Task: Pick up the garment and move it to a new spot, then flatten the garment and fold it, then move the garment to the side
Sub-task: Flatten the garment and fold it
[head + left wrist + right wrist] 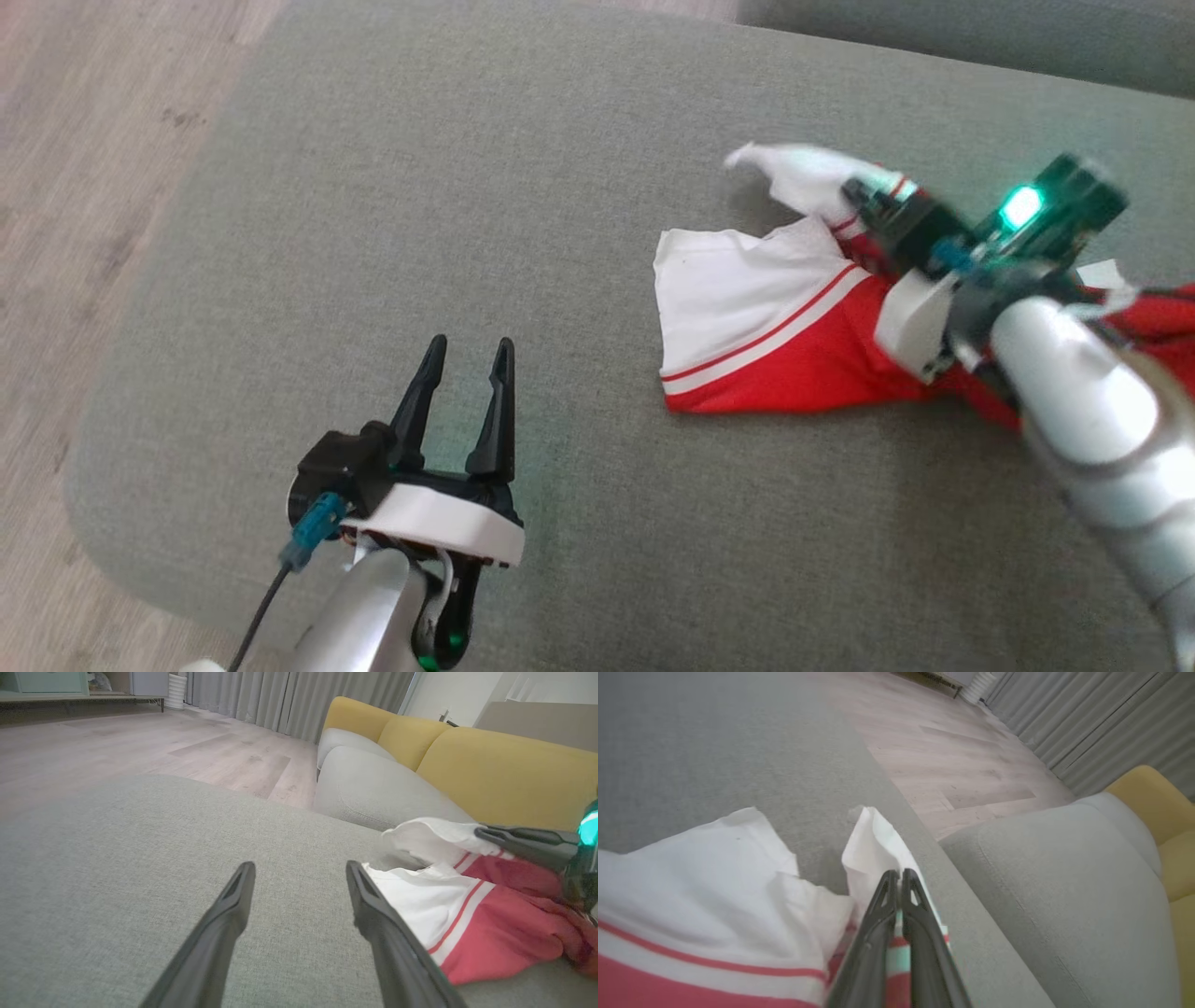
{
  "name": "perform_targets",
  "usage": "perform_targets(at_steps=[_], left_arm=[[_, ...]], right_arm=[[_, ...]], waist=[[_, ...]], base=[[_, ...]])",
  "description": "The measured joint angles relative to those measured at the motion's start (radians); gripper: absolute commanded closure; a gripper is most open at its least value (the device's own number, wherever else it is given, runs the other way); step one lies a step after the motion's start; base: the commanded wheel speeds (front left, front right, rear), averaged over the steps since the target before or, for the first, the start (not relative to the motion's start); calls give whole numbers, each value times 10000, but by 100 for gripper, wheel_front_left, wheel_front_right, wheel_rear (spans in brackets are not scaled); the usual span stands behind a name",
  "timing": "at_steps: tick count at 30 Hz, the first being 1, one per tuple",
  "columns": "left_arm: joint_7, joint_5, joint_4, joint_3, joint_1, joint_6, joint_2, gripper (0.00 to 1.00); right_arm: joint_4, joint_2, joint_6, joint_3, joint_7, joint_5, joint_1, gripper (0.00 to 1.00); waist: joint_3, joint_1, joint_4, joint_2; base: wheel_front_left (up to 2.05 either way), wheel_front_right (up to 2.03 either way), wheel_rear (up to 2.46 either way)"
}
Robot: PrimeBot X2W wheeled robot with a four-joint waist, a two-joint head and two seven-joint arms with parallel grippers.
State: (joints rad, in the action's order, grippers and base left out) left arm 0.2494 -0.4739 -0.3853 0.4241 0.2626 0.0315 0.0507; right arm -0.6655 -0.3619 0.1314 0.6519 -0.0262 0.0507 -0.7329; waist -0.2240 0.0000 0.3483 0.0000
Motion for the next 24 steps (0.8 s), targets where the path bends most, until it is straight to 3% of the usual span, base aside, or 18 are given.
perform_targets(at_steps=[7,8,9,16,24], left_arm=[[0,-2,2,77,81,54,-27,0],[0,-2,2,79,119,54,-29,0],[0,-2,4,92,174,54,-31,0],[2,-2,50,196,483,48,-48,0],[29,121,94,-351,622,36,0,0]], right_arm=[[-884,-627,0,-1492,280,-579,-1254,100],[-1164,-717,0,-1747,282,-564,-1513,70],[-1515,-755,0,-2115,374,-556,-1771,0],[-3091,-594,0,-4800,-205,29,-2848,0],[-2847,1145,0,-5741,-1931,280,-2479,0]], waist=[[-299,0,314,0],[-357,1,351,0],[-410,1,385,0],[-531,1,235,0],[-229,0,-763,0]], base=[[0,0,0],[0,0,0],[0,0,0],[0,0,0],[0,0,0]])
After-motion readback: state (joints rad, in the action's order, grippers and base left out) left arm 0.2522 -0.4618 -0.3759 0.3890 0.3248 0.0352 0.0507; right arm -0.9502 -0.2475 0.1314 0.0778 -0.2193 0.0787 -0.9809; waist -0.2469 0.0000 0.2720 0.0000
